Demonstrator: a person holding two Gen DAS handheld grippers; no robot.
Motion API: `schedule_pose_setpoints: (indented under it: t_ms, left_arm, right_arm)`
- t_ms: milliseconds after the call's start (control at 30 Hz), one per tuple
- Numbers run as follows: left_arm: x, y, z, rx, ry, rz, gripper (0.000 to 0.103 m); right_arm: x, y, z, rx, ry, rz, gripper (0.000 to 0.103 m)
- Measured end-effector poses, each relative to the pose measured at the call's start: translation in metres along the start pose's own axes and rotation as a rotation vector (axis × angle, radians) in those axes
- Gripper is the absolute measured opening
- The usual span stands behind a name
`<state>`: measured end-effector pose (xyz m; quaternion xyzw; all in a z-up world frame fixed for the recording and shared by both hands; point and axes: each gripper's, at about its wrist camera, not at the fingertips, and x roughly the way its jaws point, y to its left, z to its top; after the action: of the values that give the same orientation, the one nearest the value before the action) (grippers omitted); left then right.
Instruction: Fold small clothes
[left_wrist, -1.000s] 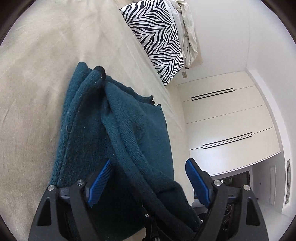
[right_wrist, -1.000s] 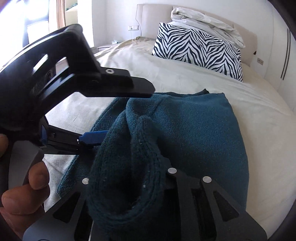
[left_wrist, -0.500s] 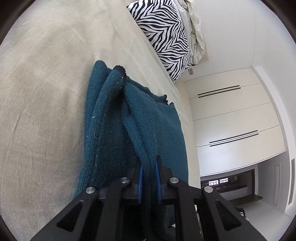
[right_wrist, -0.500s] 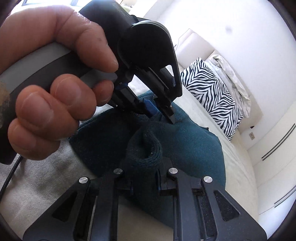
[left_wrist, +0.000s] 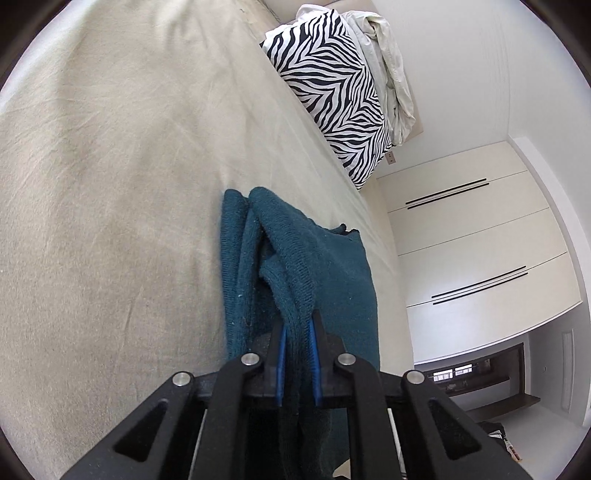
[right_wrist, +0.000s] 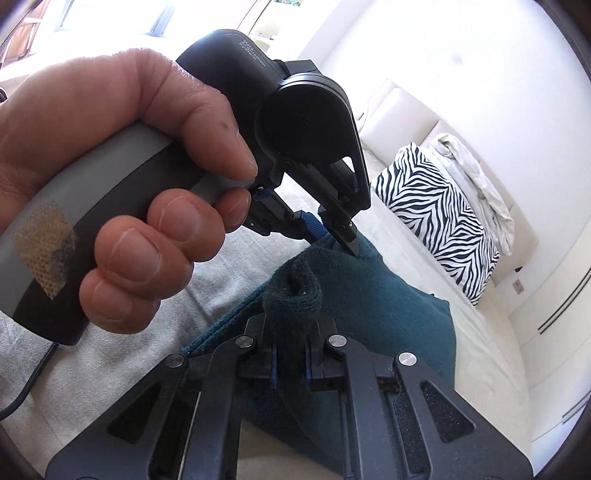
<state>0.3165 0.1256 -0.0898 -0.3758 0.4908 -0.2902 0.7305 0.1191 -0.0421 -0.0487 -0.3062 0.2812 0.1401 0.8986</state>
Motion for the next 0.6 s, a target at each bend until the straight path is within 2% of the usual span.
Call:
schedule_pose_setpoints:
  t_ms: [100,167,267,333,367,433,533,600]
  left_arm:
    - [0.007,0.011,-0.001,-0.016,0.010,0.034,0.012]
    - [0.008,0.013,-0.003,-0.030,0.012,0.032,0.015]
    - [0.003,0.009,-0.005,-0.014,0.015,0.056,0.017]
    - [-0.007,0.002,-0.007,0.015,-0.004,0.114,0.024]
    - [-0.015,-0.002,-0.007,0.038,-0.033,0.169,0.036]
    - [-0.032,-0.010,-0.008,0.078,-0.107,0.262,0.040]
    - [-0.047,-0.021,-0.011,0.110,-0.144,0.232,0.040]
    - [-0.047,-0.036,-0.019,0.176,-0.143,0.229,0.040]
  right_arm:
    - [0.011,-0.002,-0.009,0.023,0.041,0.073,0.012]
    - [0.012,-0.004,-0.017,0.027,0.036,0.083,0.012]
    - [0.007,-0.018,-0.016,0.085,0.041,0.144,0.013]
    - [-0.005,-0.033,-0.024,0.160,0.048,0.209,0.014]
    - [-0.009,-0.047,-0.028,0.208,0.053,0.251,0.013]
    - [-0.022,-0.069,-0.038,0.310,0.048,0.330,0.014]
    - [-0.042,-0.102,-0.054,0.450,0.025,0.423,0.014]
    - [-0.044,-0.133,-0.067,0.552,0.018,0.429,0.014]
